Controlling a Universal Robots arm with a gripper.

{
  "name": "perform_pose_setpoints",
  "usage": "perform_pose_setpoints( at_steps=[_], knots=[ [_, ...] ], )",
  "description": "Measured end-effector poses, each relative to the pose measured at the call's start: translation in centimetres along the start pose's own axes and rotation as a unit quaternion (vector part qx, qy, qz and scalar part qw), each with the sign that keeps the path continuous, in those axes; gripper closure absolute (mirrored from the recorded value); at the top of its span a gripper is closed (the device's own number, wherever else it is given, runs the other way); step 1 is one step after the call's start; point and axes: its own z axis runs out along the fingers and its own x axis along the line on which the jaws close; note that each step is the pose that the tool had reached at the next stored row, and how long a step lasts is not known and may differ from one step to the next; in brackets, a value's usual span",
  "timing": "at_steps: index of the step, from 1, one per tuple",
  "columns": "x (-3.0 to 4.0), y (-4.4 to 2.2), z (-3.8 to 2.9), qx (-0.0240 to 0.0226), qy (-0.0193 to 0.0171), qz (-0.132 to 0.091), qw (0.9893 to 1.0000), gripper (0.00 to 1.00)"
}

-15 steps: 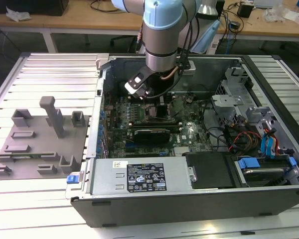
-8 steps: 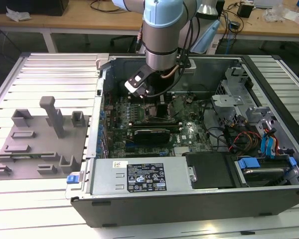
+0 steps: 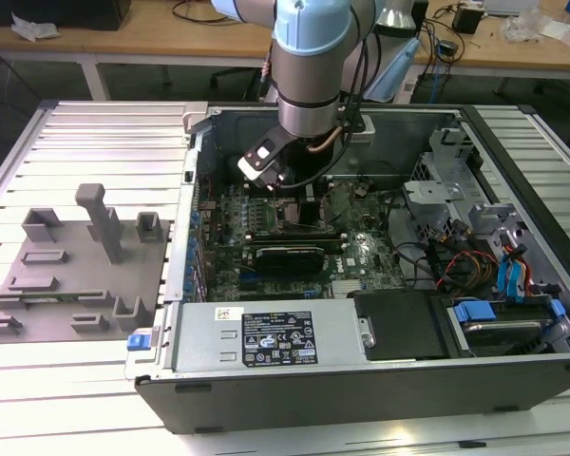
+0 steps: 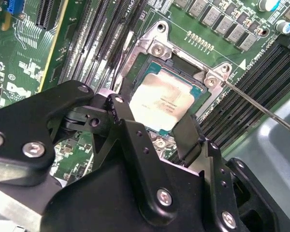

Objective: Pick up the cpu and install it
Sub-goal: 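Place the cpu into insertion slot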

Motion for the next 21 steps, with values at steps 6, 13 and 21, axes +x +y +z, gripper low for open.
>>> perform_pose_setpoints(
  at_steps=[6,13,21],
  knots=[
    [0.03,-0.07,-0.13,0.0,0.0005,0.0,1.0,0.38],
    [0.3,-0.11,-0.09,0.0,0.0014,0.0,1.0,0.38],
    [0.31,-0.07,-0.61,-0.0001,0.0016,0.0,1.0,0.38]
  ],
)
